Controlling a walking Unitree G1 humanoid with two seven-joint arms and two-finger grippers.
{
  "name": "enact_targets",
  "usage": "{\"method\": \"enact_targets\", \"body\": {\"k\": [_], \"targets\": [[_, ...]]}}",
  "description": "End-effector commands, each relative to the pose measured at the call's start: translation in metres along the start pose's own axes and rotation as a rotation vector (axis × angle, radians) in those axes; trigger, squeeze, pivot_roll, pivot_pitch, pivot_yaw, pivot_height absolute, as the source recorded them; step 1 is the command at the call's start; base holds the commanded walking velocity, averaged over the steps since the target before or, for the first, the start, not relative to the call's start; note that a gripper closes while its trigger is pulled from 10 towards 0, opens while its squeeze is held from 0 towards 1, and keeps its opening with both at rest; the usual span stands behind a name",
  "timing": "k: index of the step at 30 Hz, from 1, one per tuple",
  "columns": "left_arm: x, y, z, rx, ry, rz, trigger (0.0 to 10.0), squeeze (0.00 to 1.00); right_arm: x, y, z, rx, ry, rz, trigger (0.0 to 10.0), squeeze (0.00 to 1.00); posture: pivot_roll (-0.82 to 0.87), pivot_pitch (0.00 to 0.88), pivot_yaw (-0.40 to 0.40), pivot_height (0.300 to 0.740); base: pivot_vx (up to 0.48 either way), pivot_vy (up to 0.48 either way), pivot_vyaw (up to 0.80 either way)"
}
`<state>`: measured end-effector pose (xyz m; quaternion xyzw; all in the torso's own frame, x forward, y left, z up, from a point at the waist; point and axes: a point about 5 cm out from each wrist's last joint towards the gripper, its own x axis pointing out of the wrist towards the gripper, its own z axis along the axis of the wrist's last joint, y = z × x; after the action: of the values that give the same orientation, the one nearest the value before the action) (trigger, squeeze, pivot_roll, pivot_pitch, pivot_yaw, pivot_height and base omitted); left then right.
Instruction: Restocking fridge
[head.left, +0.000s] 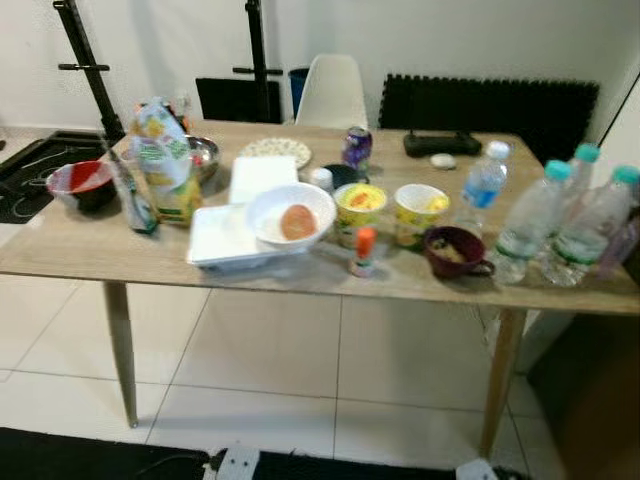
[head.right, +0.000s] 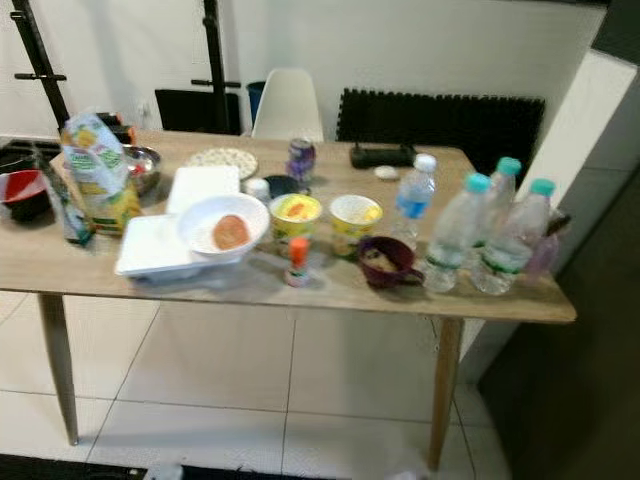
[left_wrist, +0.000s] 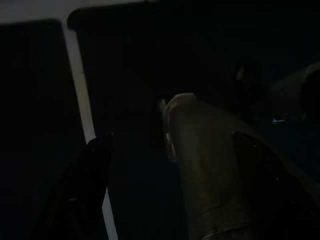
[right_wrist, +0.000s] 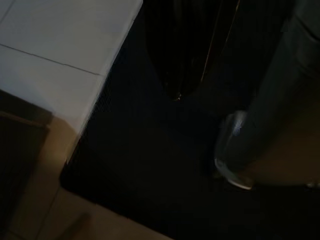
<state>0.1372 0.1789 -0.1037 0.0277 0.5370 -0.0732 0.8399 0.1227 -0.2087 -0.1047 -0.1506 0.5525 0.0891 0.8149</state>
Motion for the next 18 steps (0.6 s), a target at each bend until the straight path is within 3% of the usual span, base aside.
{"method": "enact_targets", "body": {"k": [1,8,18], "targets": [[0.000,0.000,-0.003,0.009,0.010,0.000,10.0,0.00,0.000,0.005,-0.003,-0.001,0.014,0.014,10.0,0.00,-0.02,0.000,-0.015,0.740,0.000,-0.424,0.00],[0.000,0.001,-0.003,0.009,0.007,0.005,10.0,0.00,0.000,0.005,-0.003,0.001,0.011,0.014,10.0,0.00,-0.02,0.002,-0.015,0.740,0.000,-0.356,0.00],[-0.001,0.002,-0.003,-0.007,0.003,0.017,10.0,0.00,0.001,0.001,0.010,0.010,-0.053,0.009,10.0,0.00,-0.02,0.003,-0.016,0.740,0.000,0.000,0.00]]}}
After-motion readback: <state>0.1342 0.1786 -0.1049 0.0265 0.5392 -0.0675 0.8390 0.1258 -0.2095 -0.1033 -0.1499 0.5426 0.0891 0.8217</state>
